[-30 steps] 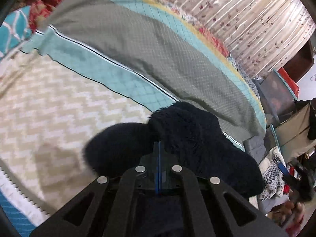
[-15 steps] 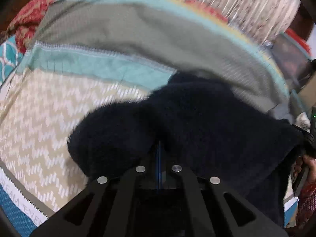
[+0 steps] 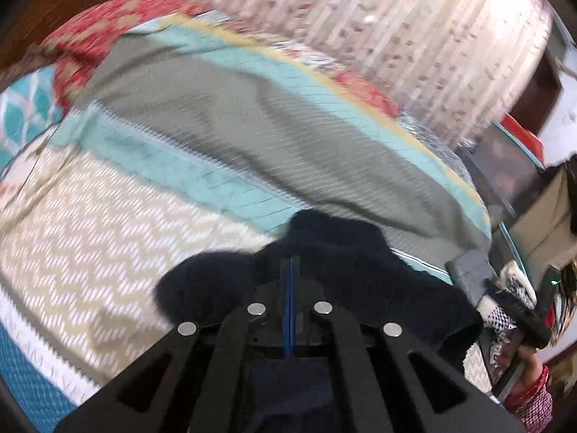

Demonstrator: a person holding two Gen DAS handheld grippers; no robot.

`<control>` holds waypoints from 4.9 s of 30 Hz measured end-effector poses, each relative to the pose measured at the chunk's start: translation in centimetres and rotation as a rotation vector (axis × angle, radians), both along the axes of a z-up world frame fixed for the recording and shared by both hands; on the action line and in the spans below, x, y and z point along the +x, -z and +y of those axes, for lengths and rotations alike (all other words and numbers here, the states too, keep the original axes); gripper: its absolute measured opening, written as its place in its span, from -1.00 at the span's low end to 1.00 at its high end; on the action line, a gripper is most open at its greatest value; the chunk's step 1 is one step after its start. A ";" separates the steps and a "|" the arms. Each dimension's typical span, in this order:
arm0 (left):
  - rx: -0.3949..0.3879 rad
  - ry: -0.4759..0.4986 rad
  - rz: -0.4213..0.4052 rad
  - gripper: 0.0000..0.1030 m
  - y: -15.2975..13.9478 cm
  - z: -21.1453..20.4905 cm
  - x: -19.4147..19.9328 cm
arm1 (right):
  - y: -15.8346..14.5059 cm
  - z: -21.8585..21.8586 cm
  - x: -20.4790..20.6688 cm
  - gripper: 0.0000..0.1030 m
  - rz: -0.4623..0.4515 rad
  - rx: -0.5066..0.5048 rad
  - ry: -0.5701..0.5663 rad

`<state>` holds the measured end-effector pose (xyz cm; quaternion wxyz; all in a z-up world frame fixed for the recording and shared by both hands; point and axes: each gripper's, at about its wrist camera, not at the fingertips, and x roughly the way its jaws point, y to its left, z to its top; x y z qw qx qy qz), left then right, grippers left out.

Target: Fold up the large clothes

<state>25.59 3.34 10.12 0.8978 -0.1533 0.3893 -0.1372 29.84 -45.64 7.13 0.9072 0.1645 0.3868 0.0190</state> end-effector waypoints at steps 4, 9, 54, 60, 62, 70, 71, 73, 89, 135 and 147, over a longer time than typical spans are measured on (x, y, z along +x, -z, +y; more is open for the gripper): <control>0.043 0.134 -0.002 -0.48 1.0 -5.1 1.7 | 4.0 5.0 0.3 0.10 0.102 -0.043 -0.153; 0.233 0.142 0.107 -0.48 7.6 -6.7 2.7 | 8.9 7.5 -2.5 0.10 0.198 -0.116 -0.263; 0.440 -0.169 -0.075 -0.44 0.4 23.7 5.1 | 11.1 7.9 0.7 0.35 0.179 -0.138 -0.031; 0.222 -0.246 0.250 -0.44 6.3 39.7 12.7 | 11.6 8.0 -0.2 0.38 0.106 -0.123 -0.004; 0.143 -0.231 0.282 -0.44 7.9 41.1 13.8 | 11.6 8.1 -0.9 0.38 0.098 -0.120 0.001; 0.072 -0.137 0.382 -0.44 13.3 39.3 16.9 | 11.4 8.1 -2.0 0.39 0.091 -0.125 0.009; 0.095 -0.152 0.407 -0.44 14.1 39.4 17.2 | 11.5 8.2 -2.1 0.39 0.091 -0.125 0.010; 0.090 -0.171 0.415 -0.44 15.0 39.4 17.1 | 11.6 8.2 -2.1 0.39 0.090 -0.125 0.008; 0.620 -0.650 0.399 -0.47 13.2 39.0 19.9 | 11.7 8.5 -2.2 0.39 0.080 -0.133 0.010; 0.117 0.260 0.359 -0.45 11.8 -0.1 -26.2 | 7.0 2.5 -40.0 0.58 0.029 0.025 0.060; -0.022 0.197 0.404 -0.45 13.4 4.8 -31.2 | 12.8 0.3 -40.5 0.69 0.078 0.350 0.078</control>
